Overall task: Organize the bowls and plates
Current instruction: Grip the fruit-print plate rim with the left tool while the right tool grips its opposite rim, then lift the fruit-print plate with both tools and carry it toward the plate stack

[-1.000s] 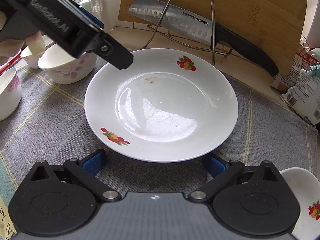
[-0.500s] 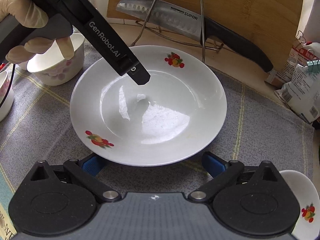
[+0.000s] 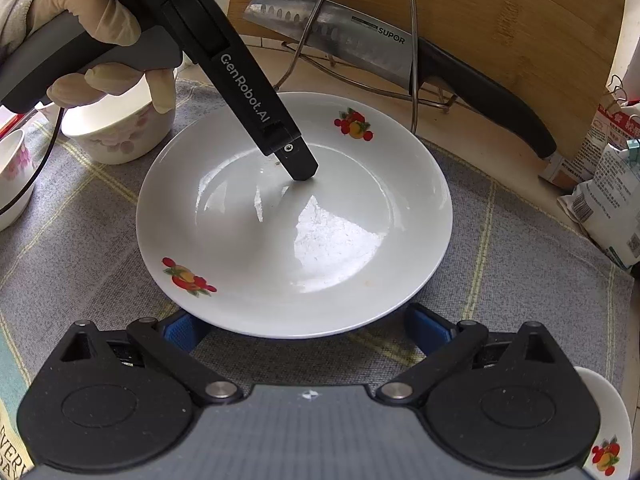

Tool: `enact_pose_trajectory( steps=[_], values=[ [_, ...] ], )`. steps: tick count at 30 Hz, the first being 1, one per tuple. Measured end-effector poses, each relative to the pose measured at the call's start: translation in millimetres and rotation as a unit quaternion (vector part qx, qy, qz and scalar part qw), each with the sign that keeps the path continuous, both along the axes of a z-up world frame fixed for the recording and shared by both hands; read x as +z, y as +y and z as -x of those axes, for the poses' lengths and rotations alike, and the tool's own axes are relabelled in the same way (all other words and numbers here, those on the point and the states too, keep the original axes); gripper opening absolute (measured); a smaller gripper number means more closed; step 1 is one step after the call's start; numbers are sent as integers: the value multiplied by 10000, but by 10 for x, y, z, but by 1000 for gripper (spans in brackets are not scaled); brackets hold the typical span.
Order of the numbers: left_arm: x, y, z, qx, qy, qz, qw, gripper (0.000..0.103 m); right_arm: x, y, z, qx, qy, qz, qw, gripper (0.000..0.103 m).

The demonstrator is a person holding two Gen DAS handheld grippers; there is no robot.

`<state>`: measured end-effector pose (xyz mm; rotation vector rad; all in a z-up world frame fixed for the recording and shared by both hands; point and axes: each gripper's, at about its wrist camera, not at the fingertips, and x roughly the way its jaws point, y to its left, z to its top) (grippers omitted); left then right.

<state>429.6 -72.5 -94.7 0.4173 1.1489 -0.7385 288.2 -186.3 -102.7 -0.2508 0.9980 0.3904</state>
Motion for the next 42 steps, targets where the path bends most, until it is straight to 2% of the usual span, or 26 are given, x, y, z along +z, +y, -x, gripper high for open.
enact_pose_trajectory(
  steps=[8, 13, 34, 42],
  values=[
    [-7, -39, -20, -119, 78, -18, 9999, 74, -13, -66, -68, 316, -1, -17, 9995, 103],
    [-4, -64, -30, -230, 189, 44, 9995, 65, -23, -119, -85, 421, -38, -34, 9991, 103],
    [-23, -86, -40, -311, 188, -6, 9993, 64, -39, -30, -91, 850, -340, 41, 9958, 103],
    [-6, -76, -29, -310, 131, -6, 9994, 64, -23, -43, -89, 778, -379, -29, 9962, 103]
  ],
)
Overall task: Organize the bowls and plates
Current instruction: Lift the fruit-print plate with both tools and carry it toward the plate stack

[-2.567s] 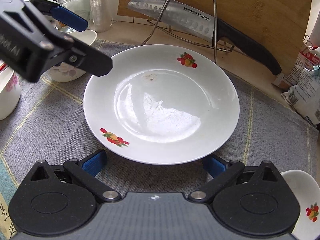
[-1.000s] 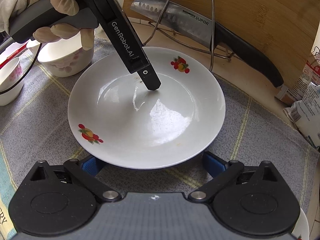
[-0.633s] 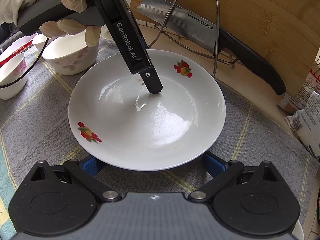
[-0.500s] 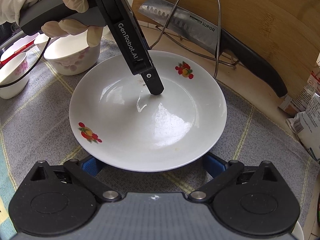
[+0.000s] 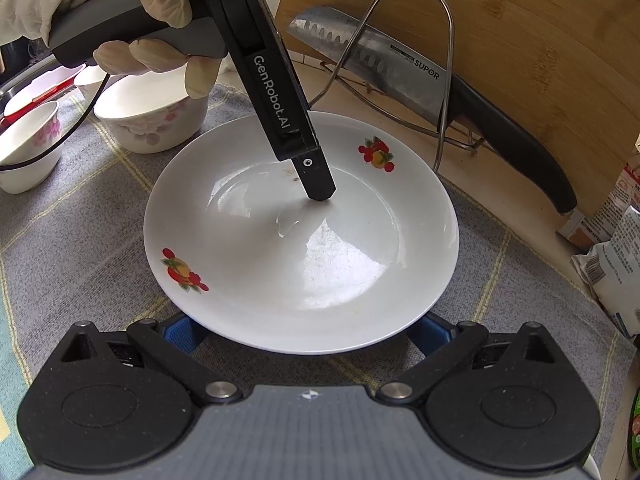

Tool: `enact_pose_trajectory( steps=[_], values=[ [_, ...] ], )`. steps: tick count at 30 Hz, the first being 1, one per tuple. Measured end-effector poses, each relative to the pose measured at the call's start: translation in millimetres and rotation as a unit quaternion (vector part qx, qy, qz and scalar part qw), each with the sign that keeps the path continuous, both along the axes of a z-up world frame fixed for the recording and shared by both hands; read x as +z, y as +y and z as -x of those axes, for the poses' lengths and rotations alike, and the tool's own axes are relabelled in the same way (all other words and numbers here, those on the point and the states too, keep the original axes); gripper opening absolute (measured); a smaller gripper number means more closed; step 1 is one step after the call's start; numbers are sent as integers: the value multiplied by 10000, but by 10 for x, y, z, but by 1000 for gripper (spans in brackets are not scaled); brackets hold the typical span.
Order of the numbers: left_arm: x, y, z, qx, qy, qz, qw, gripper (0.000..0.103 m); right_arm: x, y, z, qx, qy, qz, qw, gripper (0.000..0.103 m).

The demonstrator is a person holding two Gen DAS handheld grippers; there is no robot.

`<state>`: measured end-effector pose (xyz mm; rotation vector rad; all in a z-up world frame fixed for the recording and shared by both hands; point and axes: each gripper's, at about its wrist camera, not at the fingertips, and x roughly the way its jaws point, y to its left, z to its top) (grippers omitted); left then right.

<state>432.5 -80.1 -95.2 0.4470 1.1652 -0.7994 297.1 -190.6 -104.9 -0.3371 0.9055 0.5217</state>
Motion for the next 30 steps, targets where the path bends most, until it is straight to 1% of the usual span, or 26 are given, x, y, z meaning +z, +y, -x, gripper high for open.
enact_pose_trajectory(
  steps=[5, 8, 13, 19, 26, 30],
  values=[
    [9, 30, -13, 31, 4, 32, 10000, 64, 25, -21, -15, -57, -4, -133, 9999, 103],
    [17, 43, -2, 25, 15, 40, 10000, 64, 16, -13, -5, -71, -33, -92, 9999, 103],
    [36, 109, -31, 124, 204, 184, 9995, 64, 13, -11, 11, -73, -60, 4, 10000, 103],
    [68, 156, -13, 170, 238, 238, 9993, 64, 25, 14, 51, -86, -131, 105, 9998, 103],
    [111, 175, 22, 152, 194, 261, 9994, 64, 64, -1, 105, -136, -141, 89, 9998, 103],
    [121, 173, 48, 128, 136, 236, 9995, 64, 90, -47, 104, -171, -124, -31, 9998, 103]
  ],
)
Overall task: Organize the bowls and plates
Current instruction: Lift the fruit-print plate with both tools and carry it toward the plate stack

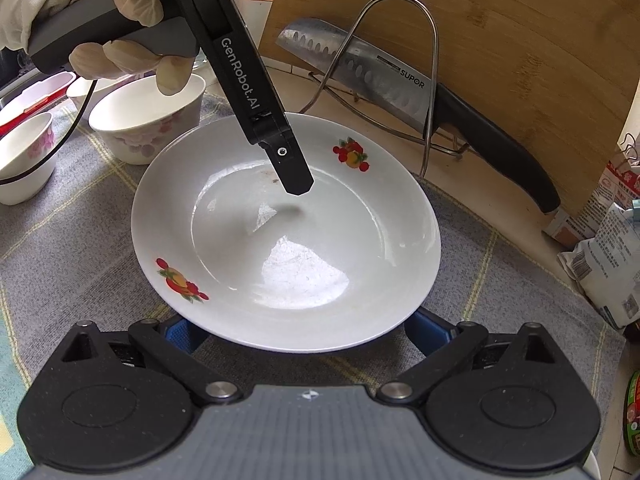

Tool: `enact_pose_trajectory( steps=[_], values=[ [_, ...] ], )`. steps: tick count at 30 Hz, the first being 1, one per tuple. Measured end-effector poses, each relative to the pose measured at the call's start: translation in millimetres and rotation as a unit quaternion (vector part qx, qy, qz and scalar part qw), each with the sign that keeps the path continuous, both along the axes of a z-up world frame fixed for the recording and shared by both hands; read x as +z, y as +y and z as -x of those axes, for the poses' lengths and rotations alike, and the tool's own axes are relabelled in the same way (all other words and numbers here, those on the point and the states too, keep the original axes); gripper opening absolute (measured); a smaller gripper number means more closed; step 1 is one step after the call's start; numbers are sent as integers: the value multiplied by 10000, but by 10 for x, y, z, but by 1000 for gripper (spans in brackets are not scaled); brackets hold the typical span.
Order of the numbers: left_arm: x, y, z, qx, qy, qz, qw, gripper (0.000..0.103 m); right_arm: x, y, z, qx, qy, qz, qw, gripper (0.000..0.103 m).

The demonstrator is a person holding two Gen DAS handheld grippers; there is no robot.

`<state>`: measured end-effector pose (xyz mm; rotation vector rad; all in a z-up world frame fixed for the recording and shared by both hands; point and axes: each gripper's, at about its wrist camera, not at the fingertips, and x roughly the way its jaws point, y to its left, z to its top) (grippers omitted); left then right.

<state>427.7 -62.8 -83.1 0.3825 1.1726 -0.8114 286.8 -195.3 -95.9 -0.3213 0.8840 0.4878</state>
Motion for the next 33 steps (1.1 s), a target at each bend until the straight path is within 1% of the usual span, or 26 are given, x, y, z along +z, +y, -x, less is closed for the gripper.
enact_pose_trajectory(
  steps=[6, 11, 16, 23, 33],
  values=[
    [-65, -20, 6, -55, 27, -112, 9999, 64, 0, 15, -17, 73, 85, -43, 9999, 103],
    [-100, -41, -15, -214, 82, -188, 9996, 64, -36, 37, -36, 319, 238, -14, 9992, 103],
    [-119, -47, -82, -368, 183, -109, 9991, 65, -52, 24, -77, 407, 302, -51, 9987, 103],
    [-117, -44, -109, -412, 250, -68, 9988, 66, -67, 29, -87, 388, 251, -73, 9989, 103],
    [-101, -30, -55, -378, 107, -107, 9992, 66, 11, -3, -54, 337, 121, -39, 9994, 103]
  ],
)
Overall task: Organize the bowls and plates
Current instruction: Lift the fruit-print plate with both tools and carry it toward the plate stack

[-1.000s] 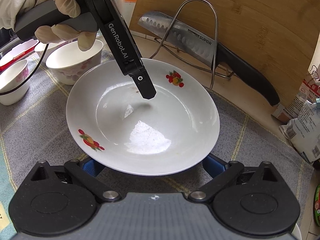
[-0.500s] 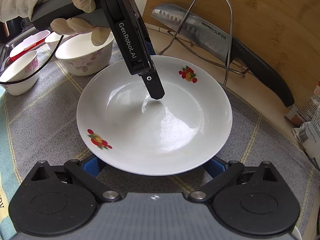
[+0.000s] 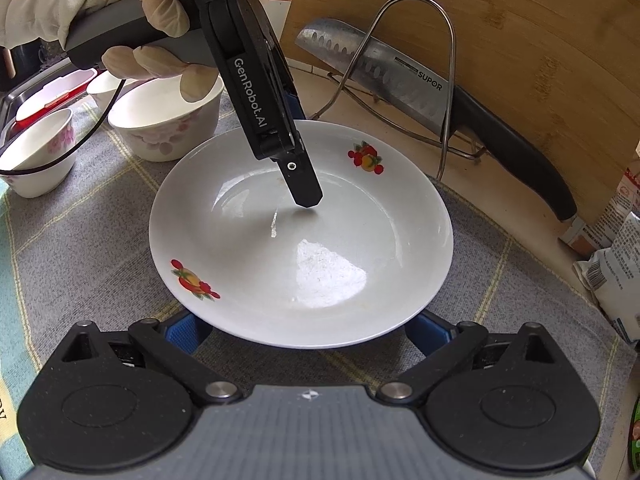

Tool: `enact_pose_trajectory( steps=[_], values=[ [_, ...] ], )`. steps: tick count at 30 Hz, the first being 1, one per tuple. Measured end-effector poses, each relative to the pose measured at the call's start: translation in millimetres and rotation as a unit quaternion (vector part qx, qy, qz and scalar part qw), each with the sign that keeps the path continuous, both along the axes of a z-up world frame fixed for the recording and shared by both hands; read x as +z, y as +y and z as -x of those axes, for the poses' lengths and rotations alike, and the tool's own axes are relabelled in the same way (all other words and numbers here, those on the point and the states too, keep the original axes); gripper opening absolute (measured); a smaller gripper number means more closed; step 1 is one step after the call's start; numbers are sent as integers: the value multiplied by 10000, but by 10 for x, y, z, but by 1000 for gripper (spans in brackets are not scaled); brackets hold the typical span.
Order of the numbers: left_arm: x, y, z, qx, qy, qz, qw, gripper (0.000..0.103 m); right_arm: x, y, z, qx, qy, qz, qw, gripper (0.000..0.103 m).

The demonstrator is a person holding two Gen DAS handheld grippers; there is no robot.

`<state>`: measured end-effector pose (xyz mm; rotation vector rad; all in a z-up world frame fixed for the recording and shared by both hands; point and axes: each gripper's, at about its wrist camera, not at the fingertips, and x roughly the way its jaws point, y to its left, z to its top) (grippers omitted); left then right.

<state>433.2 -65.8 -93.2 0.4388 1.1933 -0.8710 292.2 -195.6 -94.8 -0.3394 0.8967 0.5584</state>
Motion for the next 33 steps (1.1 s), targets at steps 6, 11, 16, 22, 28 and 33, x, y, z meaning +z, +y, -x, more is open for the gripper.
enact_pose_trajectory(
  steps=[6, 11, 16, 22, 28, 33],
  values=[
    [11, -14, 42, -32, -112, -21, 9999, 66, 24, -16, 24, 1, 3, -48, 10000, 103],
    [9, -36, 59, -77, -178, 11, 9998, 66, 45, -52, 37, -58, 21, -192, 9998, 103],
    [-4, -53, 66, -108, -180, 42, 9998, 66, 47, -64, 53, -32, 47, -260, 9996, 103],
    [-47, -32, 55, -83, -98, 30, 9999, 66, 16, -50, 56, 38, 110, -276, 9996, 103],
    [-16, -11, 59, -48, -153, 69, 9998, 66, 41, -54, 56, 78, 56, -262, 9996, 103],
    [41, 15, 65, -19, -214, 106, 9997, 67, 81, -48, 56, 88, 0, -261, 9996, 103]
  ],
)
